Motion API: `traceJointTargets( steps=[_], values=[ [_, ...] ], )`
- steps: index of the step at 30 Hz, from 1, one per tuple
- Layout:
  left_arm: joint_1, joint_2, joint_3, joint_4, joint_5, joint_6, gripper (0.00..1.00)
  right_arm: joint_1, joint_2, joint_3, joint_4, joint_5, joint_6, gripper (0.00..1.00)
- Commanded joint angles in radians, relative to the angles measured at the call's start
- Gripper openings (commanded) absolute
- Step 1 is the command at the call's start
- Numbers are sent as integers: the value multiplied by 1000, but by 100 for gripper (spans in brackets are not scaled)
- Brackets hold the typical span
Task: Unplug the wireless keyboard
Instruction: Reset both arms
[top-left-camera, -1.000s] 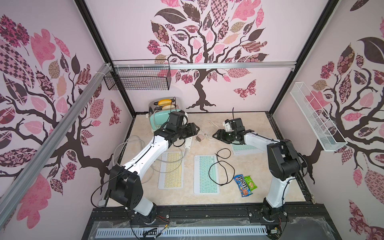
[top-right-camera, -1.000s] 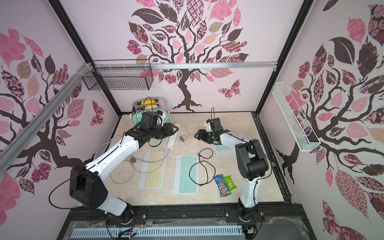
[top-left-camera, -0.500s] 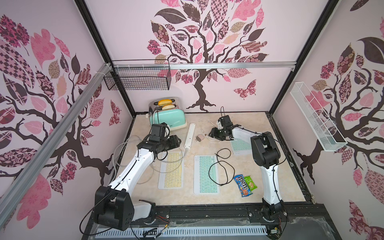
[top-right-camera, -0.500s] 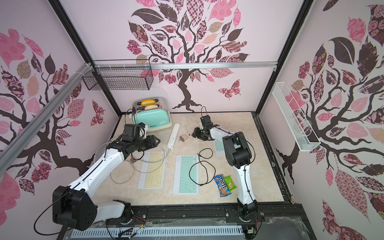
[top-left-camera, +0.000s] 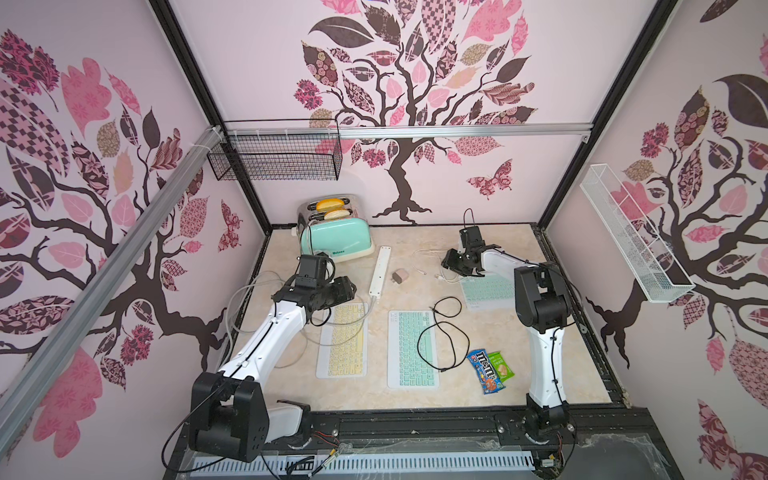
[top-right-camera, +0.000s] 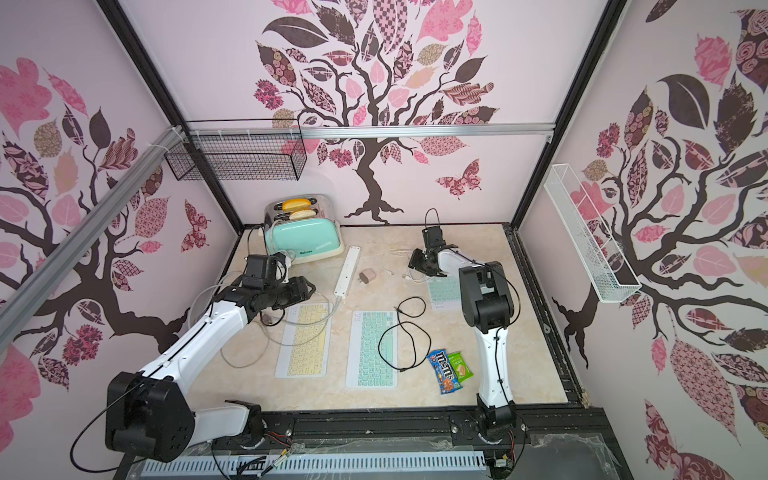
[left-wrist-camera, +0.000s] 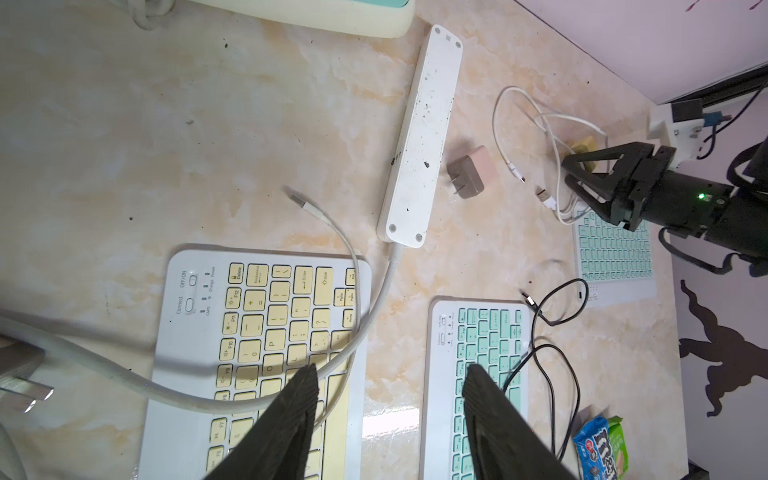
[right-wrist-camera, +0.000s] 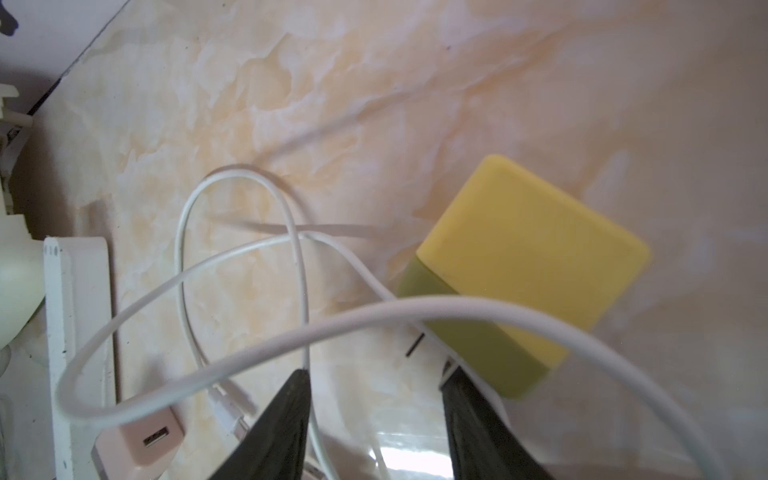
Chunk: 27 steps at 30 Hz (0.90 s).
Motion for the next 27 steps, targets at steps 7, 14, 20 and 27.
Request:
traceJointTargets(
  steps=[7,14,20,27],
  values=[
    [15,-67,-36,25,-51,46,60,8,-283,-145,-46,-18,-82,64],
    [18,-125,-63,54,-48,41,60,5,-579,-349,-110,136,-185,73],
    [18,-159,-67,70,-27,22,61,-7,-868,-643,68,476,-268,84],
    [21,-195,-104,80,-17,27,63,-18,-935,-1029,611,642,-506,99]
  ],
)
